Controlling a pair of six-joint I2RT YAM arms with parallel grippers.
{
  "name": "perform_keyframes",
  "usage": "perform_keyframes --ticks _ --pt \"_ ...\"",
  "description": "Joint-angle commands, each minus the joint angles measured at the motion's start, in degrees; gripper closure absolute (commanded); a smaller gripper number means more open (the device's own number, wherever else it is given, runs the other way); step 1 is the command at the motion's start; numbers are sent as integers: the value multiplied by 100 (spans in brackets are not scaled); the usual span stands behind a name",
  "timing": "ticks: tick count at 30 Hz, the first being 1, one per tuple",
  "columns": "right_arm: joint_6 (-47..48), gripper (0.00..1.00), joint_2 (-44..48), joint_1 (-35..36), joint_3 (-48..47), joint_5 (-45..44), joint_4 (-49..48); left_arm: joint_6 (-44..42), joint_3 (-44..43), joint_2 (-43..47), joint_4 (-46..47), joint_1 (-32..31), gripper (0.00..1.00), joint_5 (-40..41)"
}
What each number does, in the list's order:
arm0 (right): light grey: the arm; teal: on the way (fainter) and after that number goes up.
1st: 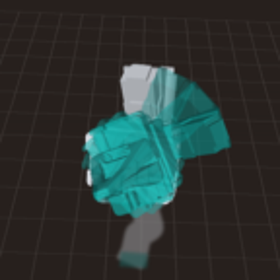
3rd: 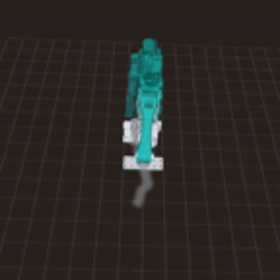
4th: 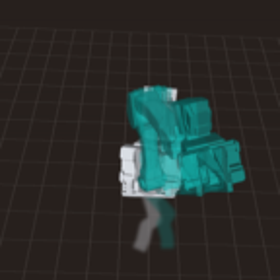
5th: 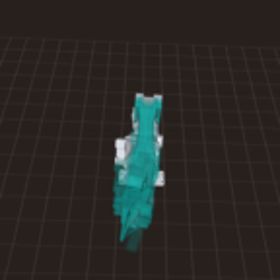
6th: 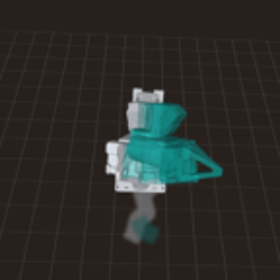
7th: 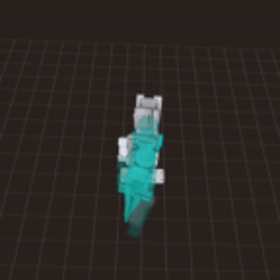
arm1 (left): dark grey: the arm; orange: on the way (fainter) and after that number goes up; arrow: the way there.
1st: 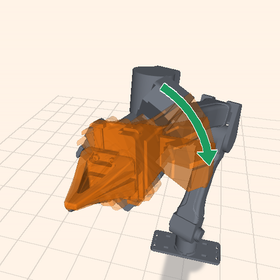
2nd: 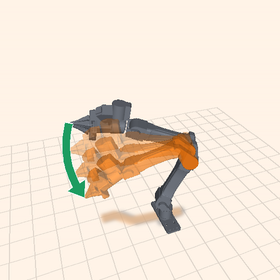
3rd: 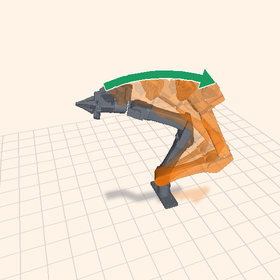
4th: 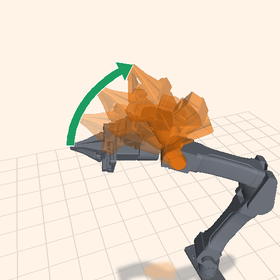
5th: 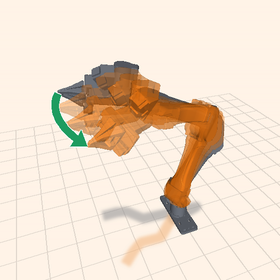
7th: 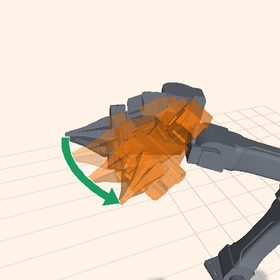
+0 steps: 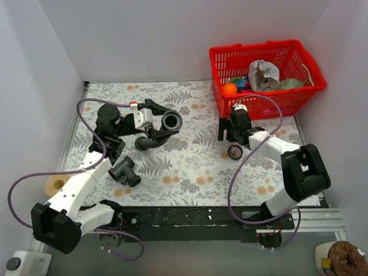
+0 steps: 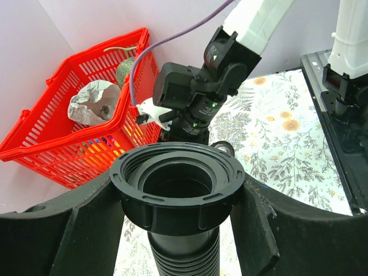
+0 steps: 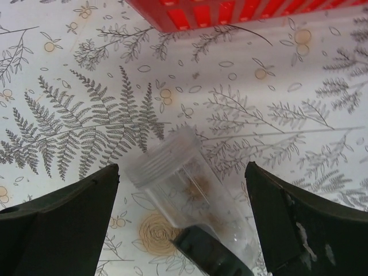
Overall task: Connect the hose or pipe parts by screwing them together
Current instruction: Pick up the adaptor from the center of the board.
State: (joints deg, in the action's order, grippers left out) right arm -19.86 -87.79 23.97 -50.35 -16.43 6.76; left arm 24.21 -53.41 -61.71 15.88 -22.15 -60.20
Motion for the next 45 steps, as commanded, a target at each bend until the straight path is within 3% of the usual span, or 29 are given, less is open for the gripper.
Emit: perform_keyframes --ticks 1,5,18,38,45 --pt "746 2 -352 -24 -239 804 -913 -267 -179 247 -146 -9 100 237" --pt "764 2 -520 -15 -169 1816 -1098 -416 -170 318 -243 -8 100 334" --pt "1019 2 -116 548 43 2872 -685 -487 -170 511 -296 -17 100 413" --pt "729 2 1184 539 684 2882 1264 -373 -56 994 -287 -17 100 387" --pt "466 2 1905 539 440 2381 1732 -285 -47 1153 -278 -9 100 220"
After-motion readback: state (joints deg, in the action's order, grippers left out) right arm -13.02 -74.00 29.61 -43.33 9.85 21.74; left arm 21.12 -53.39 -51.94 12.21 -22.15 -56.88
